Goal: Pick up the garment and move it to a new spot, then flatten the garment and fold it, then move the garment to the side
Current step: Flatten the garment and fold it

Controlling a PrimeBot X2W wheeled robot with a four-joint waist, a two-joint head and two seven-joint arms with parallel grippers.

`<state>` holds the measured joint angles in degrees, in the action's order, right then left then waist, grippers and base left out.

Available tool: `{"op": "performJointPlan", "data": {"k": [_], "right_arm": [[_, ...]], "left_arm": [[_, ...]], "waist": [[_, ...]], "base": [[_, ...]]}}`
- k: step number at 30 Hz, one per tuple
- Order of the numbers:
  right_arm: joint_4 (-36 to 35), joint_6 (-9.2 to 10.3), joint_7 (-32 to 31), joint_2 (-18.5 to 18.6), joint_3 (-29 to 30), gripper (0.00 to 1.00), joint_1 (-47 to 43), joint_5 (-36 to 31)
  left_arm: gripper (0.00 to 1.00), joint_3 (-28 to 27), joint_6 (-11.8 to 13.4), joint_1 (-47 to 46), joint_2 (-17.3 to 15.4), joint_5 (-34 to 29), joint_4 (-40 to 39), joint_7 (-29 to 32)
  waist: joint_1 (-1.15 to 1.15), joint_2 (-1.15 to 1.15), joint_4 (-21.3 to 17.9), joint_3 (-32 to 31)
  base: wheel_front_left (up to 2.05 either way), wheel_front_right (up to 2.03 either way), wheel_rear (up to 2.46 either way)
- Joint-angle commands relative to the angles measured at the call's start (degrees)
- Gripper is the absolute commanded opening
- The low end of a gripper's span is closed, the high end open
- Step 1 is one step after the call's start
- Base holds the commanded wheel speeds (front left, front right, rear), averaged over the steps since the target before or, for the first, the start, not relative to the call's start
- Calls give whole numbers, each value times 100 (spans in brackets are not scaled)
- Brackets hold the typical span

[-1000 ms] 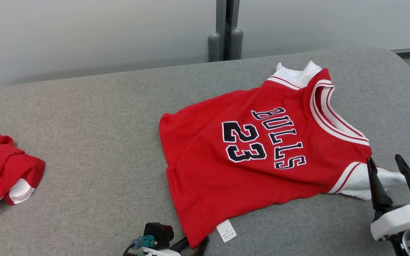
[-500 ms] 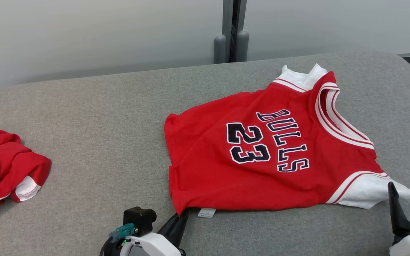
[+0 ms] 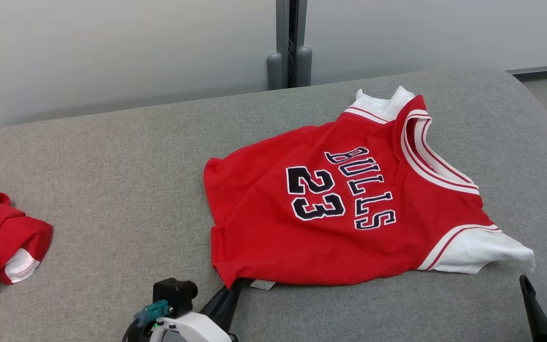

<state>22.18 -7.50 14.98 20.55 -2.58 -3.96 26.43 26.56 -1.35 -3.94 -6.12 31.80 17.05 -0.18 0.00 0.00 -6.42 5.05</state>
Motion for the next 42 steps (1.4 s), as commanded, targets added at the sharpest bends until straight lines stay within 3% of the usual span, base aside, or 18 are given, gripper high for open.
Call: {"op": "performJointPlan", "data": {"k": [1, 8, 15, 26, 28, 37, 42], "right_arm": [[88, 2, 29, 127, -48, 100, 121, -180], [431, 2, 29, 390, -231, 100, 413, -363], [916, 2, 21, 902, -909, 100, 833, -279], [1321, 2, 26, 1219, -1804, 100, 1255, 238], [1351, 2, 16, 1281, -1944, 0, 1316, 370], [1287, 2, 4, 1433, -2406, 0, 1234, 1064], [615, 2, -410, 1679, -2696, 0, 1044, 2138]], "left_arm": [[0, 3, 30, -15, -13, 5, -38, 9], [0, 66, 41, -61, -22, -12, -87, 45], [0, 125, 9, -131, -61, -44, -90, 53], [0, 221, -14, -201, -65, -57, -61, 26], [0, 226, -6, -206, -73, -52, -59, 20], [0, 186, 44, -196, -133, 12, -54, 4], [0, 90, -23, -73, -192, 230, -150, 91]], "waist": [[0, 0, 6, 17], [0, 0, 52, 88], [0, 0, 138, 189], [0, 0, 321, 333], [0, 0, 340, 347], [0, 0, 309, 271], [0, 0, 217, 101]], "base": [[0, 0, 0], [0, 0, 0], [0, 0, 0], [0, 0, 0], [0, 0, 0], [0, 0, 0], [0, 0, 0]]}}
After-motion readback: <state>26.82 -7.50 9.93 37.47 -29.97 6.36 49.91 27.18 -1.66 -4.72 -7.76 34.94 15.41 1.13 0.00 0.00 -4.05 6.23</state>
